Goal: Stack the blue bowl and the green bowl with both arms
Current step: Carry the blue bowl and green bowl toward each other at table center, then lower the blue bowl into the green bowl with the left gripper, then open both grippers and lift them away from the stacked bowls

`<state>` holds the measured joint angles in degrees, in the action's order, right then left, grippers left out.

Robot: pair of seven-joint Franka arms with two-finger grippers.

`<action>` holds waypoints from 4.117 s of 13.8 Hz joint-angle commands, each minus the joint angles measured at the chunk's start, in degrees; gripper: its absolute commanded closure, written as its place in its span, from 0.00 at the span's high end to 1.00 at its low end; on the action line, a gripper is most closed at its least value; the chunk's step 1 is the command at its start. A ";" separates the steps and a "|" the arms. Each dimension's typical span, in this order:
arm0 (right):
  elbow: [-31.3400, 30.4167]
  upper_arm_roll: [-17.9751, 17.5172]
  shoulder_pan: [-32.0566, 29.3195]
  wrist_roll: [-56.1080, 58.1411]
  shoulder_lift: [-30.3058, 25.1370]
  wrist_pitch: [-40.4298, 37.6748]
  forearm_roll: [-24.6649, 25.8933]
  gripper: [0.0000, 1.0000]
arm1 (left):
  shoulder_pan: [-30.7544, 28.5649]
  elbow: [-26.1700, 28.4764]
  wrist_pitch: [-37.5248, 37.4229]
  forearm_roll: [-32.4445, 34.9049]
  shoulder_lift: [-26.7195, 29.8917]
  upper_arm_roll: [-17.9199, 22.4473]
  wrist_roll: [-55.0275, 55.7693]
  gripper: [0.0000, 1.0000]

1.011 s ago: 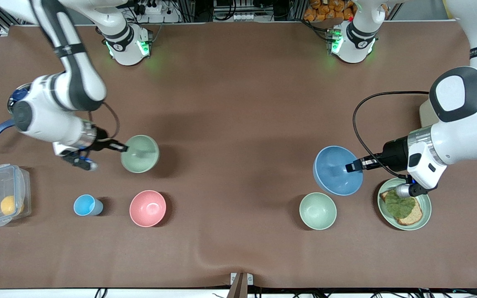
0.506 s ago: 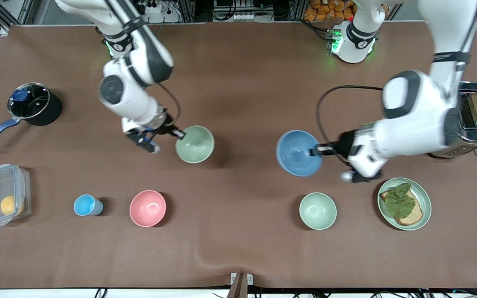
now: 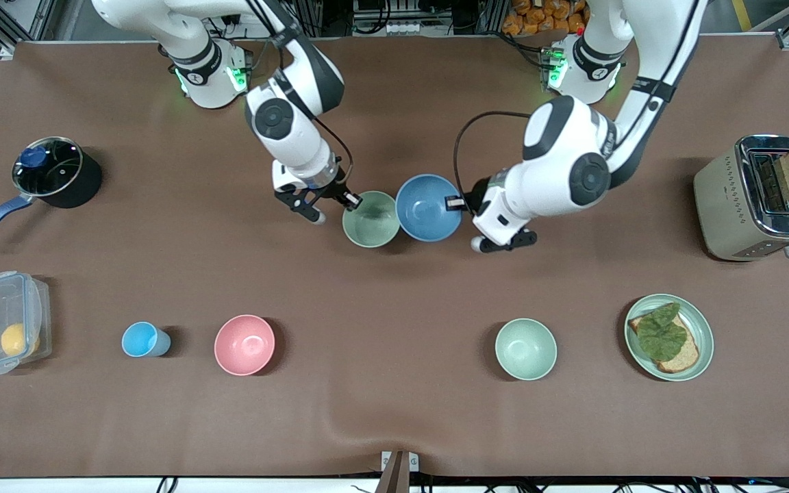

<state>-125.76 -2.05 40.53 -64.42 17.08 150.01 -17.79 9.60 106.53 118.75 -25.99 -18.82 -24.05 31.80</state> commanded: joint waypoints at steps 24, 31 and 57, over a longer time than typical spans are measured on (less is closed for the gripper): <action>4.82 0.73 -8.62 9.36 11.74 -2.00 -44.04 1.00 | 13.85 -1.58 18.27 11.39 -11.40 0.84 25.31 0.00; 5.08 0.82 -9.24 11.59 12.09 -3.94 -48.03 1.00 | 16.32 -7.20 18.36 18.96 -17.47 0.93 32.97 0.00; 6.31 1.17 -21.88 13.26 6.21 -20.62 -33.82 1.00 | 0.96 -18.20 -17.14 31.53 3.60 4.97 32.38 1.00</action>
<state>-118.99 -0.22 22.20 -51.50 25.82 133.36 -55.30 13.86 87.16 103.66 4.39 -19.04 -18.46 66.60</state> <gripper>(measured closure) 0.000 0.000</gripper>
